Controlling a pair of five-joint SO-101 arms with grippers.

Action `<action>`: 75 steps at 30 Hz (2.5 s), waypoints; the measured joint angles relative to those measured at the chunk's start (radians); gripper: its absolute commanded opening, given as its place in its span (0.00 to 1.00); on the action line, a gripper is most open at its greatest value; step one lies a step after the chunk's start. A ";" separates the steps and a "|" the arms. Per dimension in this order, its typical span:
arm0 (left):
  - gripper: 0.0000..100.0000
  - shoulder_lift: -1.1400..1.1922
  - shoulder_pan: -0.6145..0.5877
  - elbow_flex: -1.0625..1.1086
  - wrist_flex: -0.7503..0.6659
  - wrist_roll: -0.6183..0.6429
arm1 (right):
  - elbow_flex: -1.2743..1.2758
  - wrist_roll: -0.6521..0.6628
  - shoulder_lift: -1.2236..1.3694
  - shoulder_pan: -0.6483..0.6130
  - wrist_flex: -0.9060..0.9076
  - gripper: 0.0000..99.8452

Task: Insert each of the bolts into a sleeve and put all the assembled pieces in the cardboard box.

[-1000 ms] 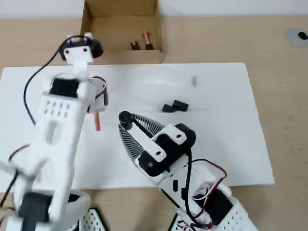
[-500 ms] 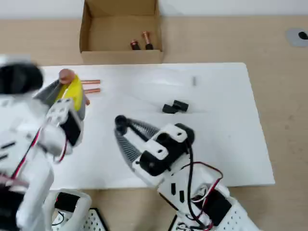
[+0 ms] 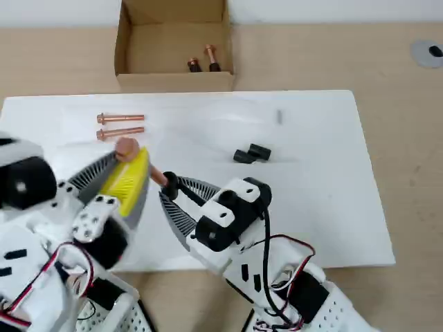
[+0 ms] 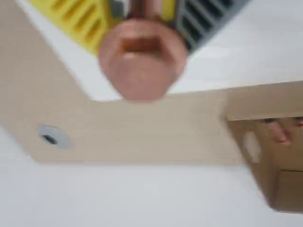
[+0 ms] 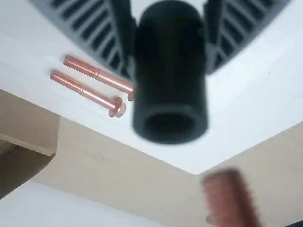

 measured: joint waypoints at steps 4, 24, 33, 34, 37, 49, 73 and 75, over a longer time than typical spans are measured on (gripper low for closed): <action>0.01 0.000 0.018 -0.002 0.000 0.000 | 0.000 0.000 0.000 0.000 0.000 0.03; 0.01 -0.003 0.018 0.078 0.035 -0.091 | 0.000 0.000 0.000 0.000 0.000 0.03; 0.01 -0.003 0.018 0.086 -0.104 -0.092 | 0.000 0.000 0.000 0.000 0.000 0.03; 0.01 -0.003 0.018 0.086 -0.109 -0.092 | 0.000 0.000 0.000 0.000 0.000 0.03; 0.01 -0.003 0.018 0.086 -0.115 -0.092 | 0.000 0.000 0.000 0.000 0.000 0.03; 0.01 -0.003 0.020 0.256 -0.209 -0.097 | 0.002 0.000 0.000 0.000 0.000 0.03; 0.03 0.005 0.025 0.098 0.023 -0.098 | 0.002 0.000 0.000 -0.005 0.000 0.03; 0.10 0.006 0.077 0.060 0.068 -0.101 | 0.000 0.002 -0.002 -0.008 0.000 0.03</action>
